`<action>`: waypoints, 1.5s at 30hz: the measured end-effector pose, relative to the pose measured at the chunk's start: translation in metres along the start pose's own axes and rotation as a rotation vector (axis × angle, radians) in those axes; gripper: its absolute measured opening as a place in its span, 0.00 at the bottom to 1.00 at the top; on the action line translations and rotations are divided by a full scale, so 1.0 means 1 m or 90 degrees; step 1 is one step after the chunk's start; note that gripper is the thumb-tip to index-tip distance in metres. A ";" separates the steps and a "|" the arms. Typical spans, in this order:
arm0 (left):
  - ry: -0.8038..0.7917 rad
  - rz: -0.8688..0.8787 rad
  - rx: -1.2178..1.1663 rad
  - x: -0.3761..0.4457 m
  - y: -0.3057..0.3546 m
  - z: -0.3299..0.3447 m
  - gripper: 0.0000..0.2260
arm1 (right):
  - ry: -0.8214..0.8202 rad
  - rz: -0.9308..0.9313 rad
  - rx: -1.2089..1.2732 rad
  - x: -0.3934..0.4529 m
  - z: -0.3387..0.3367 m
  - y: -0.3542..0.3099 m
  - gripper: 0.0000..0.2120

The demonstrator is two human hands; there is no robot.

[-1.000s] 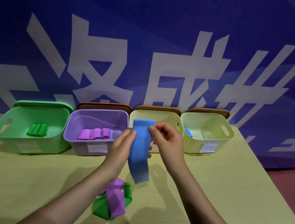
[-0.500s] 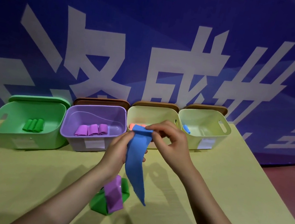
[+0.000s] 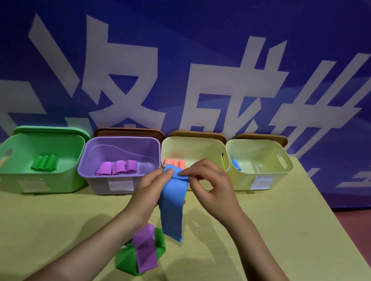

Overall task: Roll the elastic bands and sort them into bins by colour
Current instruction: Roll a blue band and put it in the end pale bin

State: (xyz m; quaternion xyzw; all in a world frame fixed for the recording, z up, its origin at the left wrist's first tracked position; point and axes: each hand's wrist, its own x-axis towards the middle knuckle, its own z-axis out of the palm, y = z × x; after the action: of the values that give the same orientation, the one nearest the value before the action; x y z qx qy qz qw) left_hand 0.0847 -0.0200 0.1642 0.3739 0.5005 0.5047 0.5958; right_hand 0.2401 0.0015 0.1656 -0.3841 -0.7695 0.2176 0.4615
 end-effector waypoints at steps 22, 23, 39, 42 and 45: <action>-0.060 0.224 0.261 0.008 0.001 -0.001 0.24 | -0.006 0.345 0.321 0.002 0.001 -0.018 0.08; -0.059 0.232 0.263 0.007 0.000 -0.001 0.24 | 0.001 0.342 0.321 0.002 0.002 -0.018 0.09; -0.011 -0.032 -0.033 0.005 -0.002 -0.001 0.10 | 0.051 -0.008 -0.126 -0.001 0.005 -0.006 0.03; -0.016 -0.047 -0.041 0.006 0.004 0.001 0.13 | 0.014 -0.086 -0.193 0.000 0.003 -0.005 0.07; -0.037 -0.056 -0.041 0.007 0.004 -0.001 0.16 | 0.001 -0.142 -0.248 -0.001 0.000 0.000 0.09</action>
State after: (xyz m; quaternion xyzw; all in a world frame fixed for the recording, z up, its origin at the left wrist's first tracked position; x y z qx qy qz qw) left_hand 0.0833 -0.0125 0.1660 0.3464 0.4823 0.4829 0.6436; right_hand 0.2403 0.0008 0.1650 -0.3791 -0.8342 0.0120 0.4004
